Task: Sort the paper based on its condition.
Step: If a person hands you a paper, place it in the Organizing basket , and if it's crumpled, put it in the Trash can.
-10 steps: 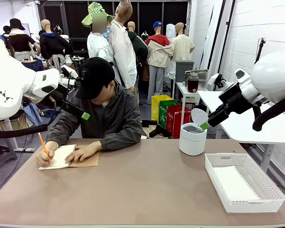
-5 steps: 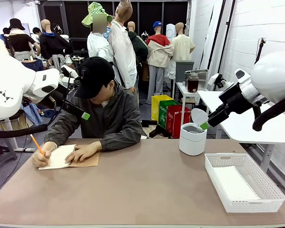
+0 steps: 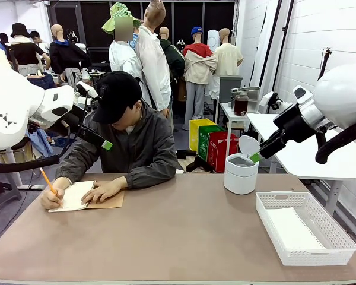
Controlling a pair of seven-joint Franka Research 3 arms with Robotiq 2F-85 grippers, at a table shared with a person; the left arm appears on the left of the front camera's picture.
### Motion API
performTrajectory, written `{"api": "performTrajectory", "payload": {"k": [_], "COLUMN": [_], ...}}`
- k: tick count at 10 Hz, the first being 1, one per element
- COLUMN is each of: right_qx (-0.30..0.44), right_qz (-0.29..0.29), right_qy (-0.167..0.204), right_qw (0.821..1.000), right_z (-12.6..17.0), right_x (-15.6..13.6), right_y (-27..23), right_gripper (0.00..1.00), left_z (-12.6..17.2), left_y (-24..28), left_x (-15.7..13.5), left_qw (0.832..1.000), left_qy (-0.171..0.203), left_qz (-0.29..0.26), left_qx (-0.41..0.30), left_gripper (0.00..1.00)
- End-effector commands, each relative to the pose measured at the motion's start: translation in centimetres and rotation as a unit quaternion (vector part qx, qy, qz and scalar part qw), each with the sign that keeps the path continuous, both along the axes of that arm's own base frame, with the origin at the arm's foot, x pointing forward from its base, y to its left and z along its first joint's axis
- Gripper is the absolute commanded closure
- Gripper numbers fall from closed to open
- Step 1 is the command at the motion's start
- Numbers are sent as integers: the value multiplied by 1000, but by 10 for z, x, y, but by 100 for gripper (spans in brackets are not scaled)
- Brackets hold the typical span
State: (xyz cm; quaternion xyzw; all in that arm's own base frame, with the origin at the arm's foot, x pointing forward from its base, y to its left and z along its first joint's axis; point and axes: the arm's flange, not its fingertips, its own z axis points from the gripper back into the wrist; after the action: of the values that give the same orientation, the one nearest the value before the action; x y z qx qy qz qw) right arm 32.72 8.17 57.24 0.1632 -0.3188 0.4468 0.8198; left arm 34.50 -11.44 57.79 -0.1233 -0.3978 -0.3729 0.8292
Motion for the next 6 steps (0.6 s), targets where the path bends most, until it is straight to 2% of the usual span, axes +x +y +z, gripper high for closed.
{"api": "performTrajectory", "payload": {"k": [1,6], "right_qx": [-1,-1], "right_qz": [3,3], "right_qy": [1,1], "right_qw": [1000,1000], "right_z": [1,1], "right_x": [1,1], "right_y": [0,0], "right_gripper": [0,0], "left_z": [1,1], "left_y": [1,1], "left_x": [0,0], "left_qw": [1000,1000], "left_qy": [5,5], "left_qz": [-1,-1], "left_qx": [-1,-1], "left_gripper": [0,0]}}
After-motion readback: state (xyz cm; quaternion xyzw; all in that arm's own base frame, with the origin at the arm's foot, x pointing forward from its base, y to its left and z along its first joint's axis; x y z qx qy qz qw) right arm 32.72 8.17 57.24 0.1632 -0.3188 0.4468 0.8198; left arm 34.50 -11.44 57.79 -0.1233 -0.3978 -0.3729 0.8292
